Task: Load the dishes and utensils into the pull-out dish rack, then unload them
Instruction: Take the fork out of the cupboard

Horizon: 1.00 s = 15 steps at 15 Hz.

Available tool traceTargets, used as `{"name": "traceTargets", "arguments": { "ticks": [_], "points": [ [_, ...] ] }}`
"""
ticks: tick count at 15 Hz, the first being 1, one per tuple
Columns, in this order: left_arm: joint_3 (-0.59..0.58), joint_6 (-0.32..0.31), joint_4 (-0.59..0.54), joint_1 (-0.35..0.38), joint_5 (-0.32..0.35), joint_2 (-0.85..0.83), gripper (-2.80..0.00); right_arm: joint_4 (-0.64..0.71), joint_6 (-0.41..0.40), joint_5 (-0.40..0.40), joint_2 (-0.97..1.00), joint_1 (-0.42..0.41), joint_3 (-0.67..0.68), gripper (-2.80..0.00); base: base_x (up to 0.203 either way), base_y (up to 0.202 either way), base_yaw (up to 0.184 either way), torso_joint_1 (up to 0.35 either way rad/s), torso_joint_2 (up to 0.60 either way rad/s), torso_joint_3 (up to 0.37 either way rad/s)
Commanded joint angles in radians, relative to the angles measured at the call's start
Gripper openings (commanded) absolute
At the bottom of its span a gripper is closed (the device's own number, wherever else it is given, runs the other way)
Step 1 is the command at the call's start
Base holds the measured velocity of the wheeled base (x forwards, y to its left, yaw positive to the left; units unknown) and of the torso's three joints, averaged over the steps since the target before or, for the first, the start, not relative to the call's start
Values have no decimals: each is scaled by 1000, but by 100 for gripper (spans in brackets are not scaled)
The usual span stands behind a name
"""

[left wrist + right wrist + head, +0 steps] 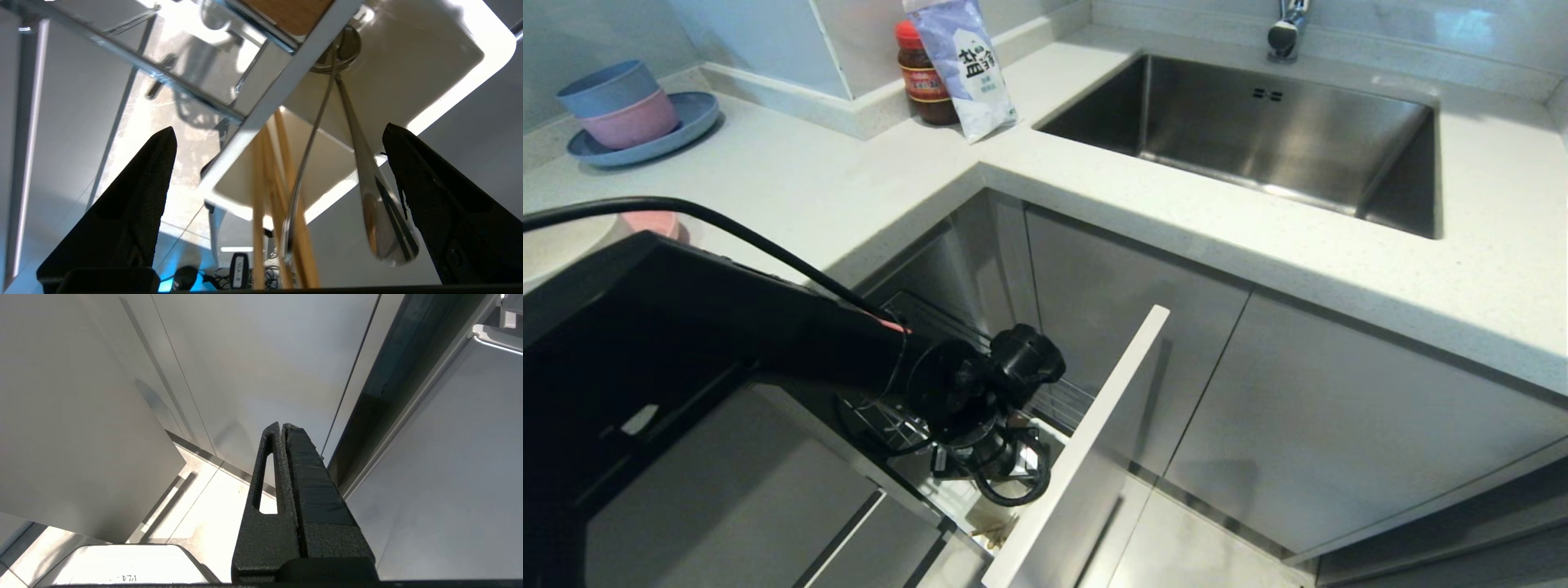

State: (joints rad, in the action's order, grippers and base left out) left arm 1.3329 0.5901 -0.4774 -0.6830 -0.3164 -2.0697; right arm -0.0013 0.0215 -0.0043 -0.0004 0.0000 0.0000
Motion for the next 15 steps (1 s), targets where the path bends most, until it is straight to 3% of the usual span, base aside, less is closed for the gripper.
{"name": "traceTargets", "arguments": {
  "ticks": [1,9,11,13,15],
  "points": [
    [44,21,-102,3,-1,41,0,0,0,0,-3,0,2,-280,0,0,0,0,0,0],
    [77,48,-244,-1,18,68,0,0,0,0,-3,0,2,-280,0,0,0,0,0,0],
    [77,69,-272,-1,65,61,0,0,0,0,-3,0,2,-280,0,0,0,0,0,0],
    [76,88,-291,11,154,54,0,0,0,0,-3,0,2,-280,0,0,0,0,0,0],
    [75,89,-286,26,171,46,0,0,0,0,-3,0,2,-280,0,0,0,0,0,0]
  ]
}}
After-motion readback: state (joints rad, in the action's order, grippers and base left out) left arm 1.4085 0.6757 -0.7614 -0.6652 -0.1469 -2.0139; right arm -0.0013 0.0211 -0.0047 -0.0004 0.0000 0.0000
